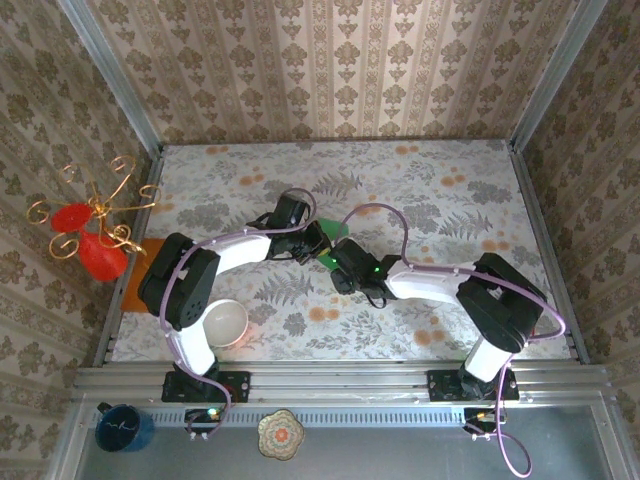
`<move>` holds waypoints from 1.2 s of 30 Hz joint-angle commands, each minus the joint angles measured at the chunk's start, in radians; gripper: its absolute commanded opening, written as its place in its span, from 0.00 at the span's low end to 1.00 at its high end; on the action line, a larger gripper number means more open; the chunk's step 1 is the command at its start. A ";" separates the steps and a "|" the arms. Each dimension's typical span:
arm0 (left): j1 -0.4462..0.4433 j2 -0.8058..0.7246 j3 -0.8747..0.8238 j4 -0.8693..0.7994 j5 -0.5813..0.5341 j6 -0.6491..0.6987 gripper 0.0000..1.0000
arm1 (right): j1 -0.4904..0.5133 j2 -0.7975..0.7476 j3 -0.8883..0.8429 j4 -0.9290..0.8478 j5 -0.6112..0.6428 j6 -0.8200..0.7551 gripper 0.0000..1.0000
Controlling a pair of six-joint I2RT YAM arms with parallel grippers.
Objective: Fold a paper plane with a square sheet of paper (pick it up from the middle)
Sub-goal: Fourth fold the wing at the center of the table.
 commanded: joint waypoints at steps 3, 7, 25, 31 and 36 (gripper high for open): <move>-0.005 -0.005 0.025 -0.026 -0.012 -0.024 0.03 | 0.003 0.042 0.046 -0.037 0.086 0.017 0.38; -0.005 -0.006 0.024 -0.027 -0.010 -0.026 0.04 | 0.003 0.059 0.051 -0.035 0.092 0.018 0.36; -0.006 -0.008 0.018 -0.026 -0.005 -0.027 0.04 | 0.003 0.064 0.053 -0.032 0.104 -0.002 0.27; -0.007 -0.010 0.016 -0.024 -0.004 -0.027 0.04 | 0.004 0.077 0.063 -0.033 0.105 -0.007 0.25; -0.004 -0.016 0.010 -0.029 -0.008 -0.026 0.06 | 0.003 0.079 0.056 -0.030 0.092 -0.014 0.16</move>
